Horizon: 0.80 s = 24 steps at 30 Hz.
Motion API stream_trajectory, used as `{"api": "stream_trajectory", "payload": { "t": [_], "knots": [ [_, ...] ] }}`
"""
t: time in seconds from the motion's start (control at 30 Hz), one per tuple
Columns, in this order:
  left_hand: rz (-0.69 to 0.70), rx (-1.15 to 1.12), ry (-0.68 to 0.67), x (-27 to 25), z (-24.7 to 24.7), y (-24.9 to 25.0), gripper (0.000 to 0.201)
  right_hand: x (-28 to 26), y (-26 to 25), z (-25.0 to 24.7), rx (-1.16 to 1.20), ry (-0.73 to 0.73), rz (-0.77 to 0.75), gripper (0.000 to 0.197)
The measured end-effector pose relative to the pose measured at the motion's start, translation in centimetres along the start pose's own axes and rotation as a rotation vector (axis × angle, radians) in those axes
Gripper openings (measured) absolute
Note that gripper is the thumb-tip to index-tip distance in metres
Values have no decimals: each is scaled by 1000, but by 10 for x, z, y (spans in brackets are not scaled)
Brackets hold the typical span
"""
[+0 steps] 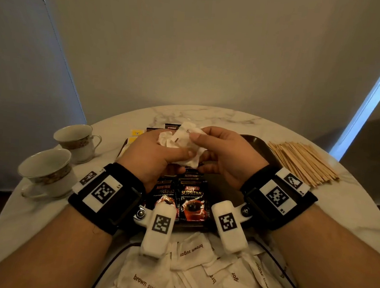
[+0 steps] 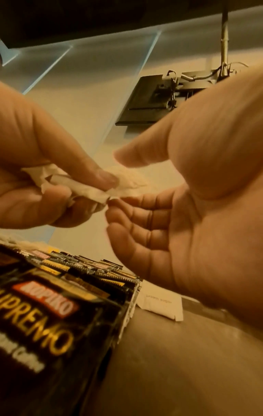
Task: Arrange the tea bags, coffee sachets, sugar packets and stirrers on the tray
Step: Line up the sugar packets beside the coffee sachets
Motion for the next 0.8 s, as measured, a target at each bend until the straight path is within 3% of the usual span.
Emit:
{"api": "stream_trajectory", "payload": {
  "t": [0.17, 0.27, 0.53, 0.67, 0.8],
  "knots": [
    [-33, 33, -29, 0, 5, -4, 35, 2, -2, -8, -26, 78, -63, 8],
    [-55, 4, -14, 1, 3, -3, 30, 3, 0, -11, -41, 127, -57, 16],
    [-68, 57, -79, -3, 6, -1, 43, 2, -5, -7, -69, 108, -170, 8],
    [-10, 31, 19, -1, 1, 3, 23, 1, -5, -9, -63, 118, -141, 8],
    [37, -84, 149, 3, -9, 6, 12, 3, 3, -6, -93, 66, -50, 27]
  ]
}}
Point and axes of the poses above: each hand's wrist, its own x-axis towards the middle knuckle, its own z-axis out of the palm, y = z × x, the point moved 6 cm from there along x, towards the middle knuckle, and after that the axes turned 12 degrees about -x, right-handed, at the moved point
